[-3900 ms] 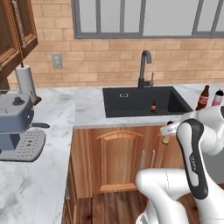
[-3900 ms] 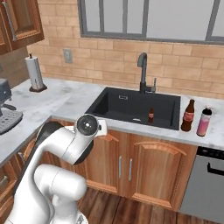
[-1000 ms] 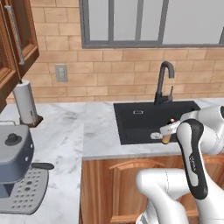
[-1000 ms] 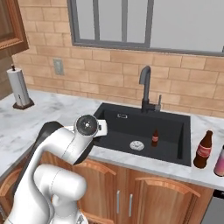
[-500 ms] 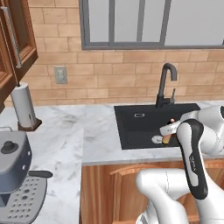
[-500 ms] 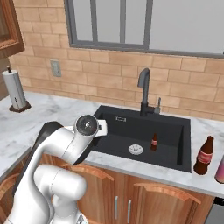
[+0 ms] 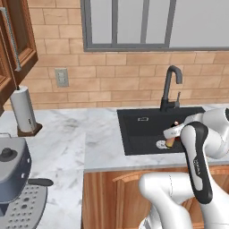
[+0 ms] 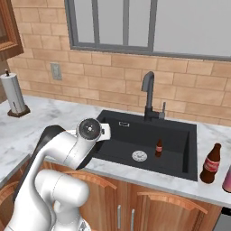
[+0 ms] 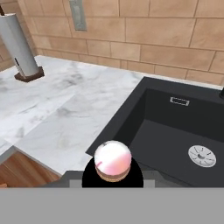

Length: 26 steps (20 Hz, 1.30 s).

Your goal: Place the large bottle from the dining counter next to the other large bottle outside the sink, and place the small bottle from the dining counter next to the other small bottle inside the sink.

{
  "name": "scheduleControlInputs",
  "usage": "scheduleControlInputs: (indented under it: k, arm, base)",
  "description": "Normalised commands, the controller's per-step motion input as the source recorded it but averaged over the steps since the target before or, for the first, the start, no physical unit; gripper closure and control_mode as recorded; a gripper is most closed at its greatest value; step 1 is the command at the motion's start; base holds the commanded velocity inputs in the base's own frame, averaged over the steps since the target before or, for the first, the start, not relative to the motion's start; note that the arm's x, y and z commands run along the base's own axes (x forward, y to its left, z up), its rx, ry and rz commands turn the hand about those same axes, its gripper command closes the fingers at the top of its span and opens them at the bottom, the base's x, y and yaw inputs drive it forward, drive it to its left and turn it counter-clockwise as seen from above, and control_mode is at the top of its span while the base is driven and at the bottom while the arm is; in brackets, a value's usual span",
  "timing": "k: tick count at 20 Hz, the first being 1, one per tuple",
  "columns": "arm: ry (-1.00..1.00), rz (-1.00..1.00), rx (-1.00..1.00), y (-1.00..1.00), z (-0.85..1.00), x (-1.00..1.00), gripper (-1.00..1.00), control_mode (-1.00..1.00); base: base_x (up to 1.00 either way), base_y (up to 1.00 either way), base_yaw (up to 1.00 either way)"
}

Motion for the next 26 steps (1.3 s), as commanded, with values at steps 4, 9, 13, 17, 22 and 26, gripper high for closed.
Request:
scheduleControlInputs:
  k: [4,9,13,17,22,26]
  arm:
    - [0.00,0.00,0.00,0.00,0.00,0.00,1.00,1.00]
    - [0.00,0.00,0.00,0.00,0.00,0.00,1.00,1.00]
    - [0.00,0.00,0.00,0.00,0.00,0.00,1.00,1.00]
    - [0.00,0.00,-0.07,0.00,0.00,0.01,1.00,-1.00]
    - [0.00,0.00,-0.07,-0.01,0.00,0.09,1.00,-1.00]
    - [0.00,0.00,-0.02,-0.07,0.00,0.20,1.00,-1.00]
  base:
    - [0.23,0.00,0.00]
    - [0.18,0.00,0.00]
    - [0.09,0.00,0.00]
    - [0.00,0.00,0.00]
    - [0.00,0.00,0.00]
    - [0.00,0.00,0.00]
